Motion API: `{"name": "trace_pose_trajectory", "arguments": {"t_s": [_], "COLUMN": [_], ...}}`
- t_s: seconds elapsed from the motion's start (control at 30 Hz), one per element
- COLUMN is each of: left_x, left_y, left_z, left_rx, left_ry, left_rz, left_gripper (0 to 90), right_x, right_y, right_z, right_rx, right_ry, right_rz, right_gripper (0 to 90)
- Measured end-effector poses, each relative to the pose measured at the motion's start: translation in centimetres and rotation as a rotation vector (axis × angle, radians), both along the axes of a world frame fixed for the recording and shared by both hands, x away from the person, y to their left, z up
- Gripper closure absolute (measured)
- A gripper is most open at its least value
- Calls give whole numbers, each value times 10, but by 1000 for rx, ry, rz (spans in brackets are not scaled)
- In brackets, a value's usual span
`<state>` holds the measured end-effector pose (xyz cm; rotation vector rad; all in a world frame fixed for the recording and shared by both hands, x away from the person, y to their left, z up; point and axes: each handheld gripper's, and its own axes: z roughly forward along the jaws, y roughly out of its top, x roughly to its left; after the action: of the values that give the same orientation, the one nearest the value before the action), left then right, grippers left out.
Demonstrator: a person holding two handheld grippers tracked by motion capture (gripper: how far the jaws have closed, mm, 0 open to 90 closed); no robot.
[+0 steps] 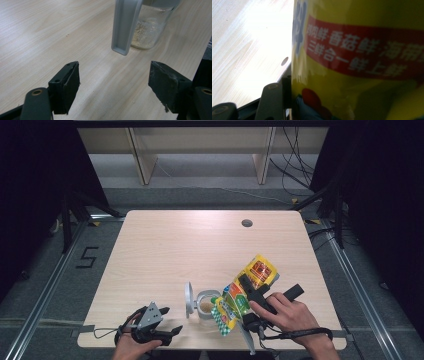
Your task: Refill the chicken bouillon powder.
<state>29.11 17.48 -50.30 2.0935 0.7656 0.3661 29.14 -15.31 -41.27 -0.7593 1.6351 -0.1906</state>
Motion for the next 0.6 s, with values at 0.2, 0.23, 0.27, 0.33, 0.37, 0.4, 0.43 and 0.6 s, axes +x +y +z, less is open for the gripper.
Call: {"name": "trace_pose_trajectory", "arguments": {"t_s": [0.2,0.23,0.27,0.33,0.37,0.4,0.43,0.6], "left_x": [0,0,0,0,0,0,0,0], "left_y": [-1,0,-1,0,1,-1,-2,-1], "left_z": [-2,0,0,0,0,-2,-3,0], "left_rx": [-7,1,-15,-1,9,-5,-34,-3], "left_ry": [-2,4,3,2,2,-3,0,-7], "left_rz": [15,-2,6,0,-5,18,20,-6], "left_gripper": [250,250,250,250,251,250,250,251], "right_x": [0,0,1,1,2,1,1,1], "right_y": [0,0,0,-2,-3,-2,-2,-2], "right_z": [1,0,2,3,2,3,3,3], "right_rx": [25,32,22,40,41,36,39,41], "right_ry": [37,43,47,59,58,55,63,65], "right_rz": [-12,-16,-10,-19,-26,-29,-31,-27], "right_gripper": [450,449,450,449,449,449,450,450]}}
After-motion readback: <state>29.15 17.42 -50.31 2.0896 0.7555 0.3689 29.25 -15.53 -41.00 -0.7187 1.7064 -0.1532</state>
